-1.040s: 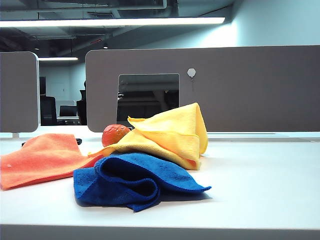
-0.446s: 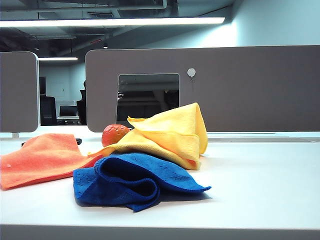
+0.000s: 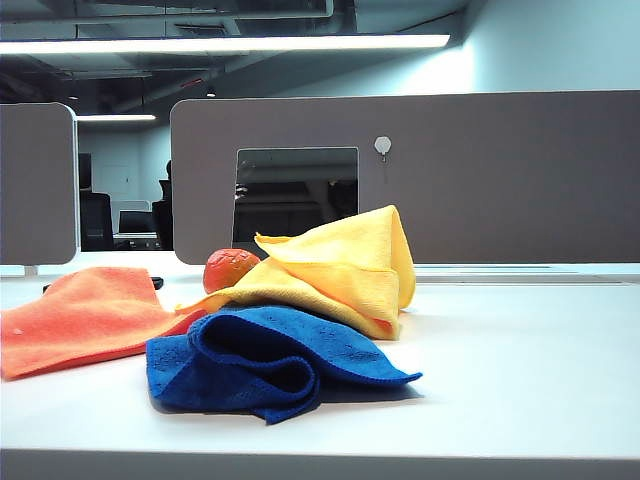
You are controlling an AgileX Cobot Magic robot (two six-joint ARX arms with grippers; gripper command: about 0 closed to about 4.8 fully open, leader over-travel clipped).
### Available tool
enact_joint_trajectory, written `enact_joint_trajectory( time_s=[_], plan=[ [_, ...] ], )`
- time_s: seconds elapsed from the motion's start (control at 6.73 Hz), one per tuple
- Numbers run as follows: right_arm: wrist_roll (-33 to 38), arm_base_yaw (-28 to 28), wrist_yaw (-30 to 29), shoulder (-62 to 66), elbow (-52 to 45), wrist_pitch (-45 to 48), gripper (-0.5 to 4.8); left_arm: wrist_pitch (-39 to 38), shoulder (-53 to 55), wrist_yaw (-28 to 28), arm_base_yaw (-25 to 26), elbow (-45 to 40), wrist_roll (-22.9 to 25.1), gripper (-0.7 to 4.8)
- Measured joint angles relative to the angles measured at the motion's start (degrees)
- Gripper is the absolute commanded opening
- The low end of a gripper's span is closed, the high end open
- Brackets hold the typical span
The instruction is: Pick up a rag that is the same color as the top surface of the Rubik's Cube and cover the cube with it.
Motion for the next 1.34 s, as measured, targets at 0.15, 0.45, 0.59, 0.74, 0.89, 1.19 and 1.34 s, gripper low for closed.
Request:
enact_joint_trajectory(
  time_s=[0.15, 0.45, 0.59, 0.74, 0.89, 1.19, 1.34],
  plan=[
    [0.02, 0.0, 0.0, 0.0, -1.42, 0.66, -0.05, 0.59, 0.0, -1.6, 0.0, -0.44, 0.0, -0.06],
    [0.02, 0.0, -0.02, 0.0, -2.54, 0.74, -0.05, 2.62, 0.0, -1.64, 0.0, -2.6, -0.17, -0.05],
    [0.02, 0.0, 0.0, 0.0, -2.62, 0.68, -0.05, 3.43, 0.0, -1.62, 0.0, -3.5, -0.66, -0.06],
    [0.02, 0.0, 0.0, 0.0, -2.62, 0.7, -0.05, 3.87, 0.0, -1.62, 0.0, -4.31, -0.94, -0.06],
    [-1.14, 0.35, -0.07, 0.0, -2.64, 1.05, -0.05, 11.45, 0.0, -1.62, 0.0, -12.85, -1.05, -0.06],
    [-1.11, 0.33, -0.04, 0.0, -2.67, 0.59, -0.05, 19.02, 0.02, -1.9, 0.0, -16.15, 4.02, -0.06],
    [-1.22, 0.33, -0.04, 0.0, -2.64, 0.61, -0.05, 19.28, 0.02, -2.67, 0.0, -16.15, 5.57, -0.06]
  ],
)
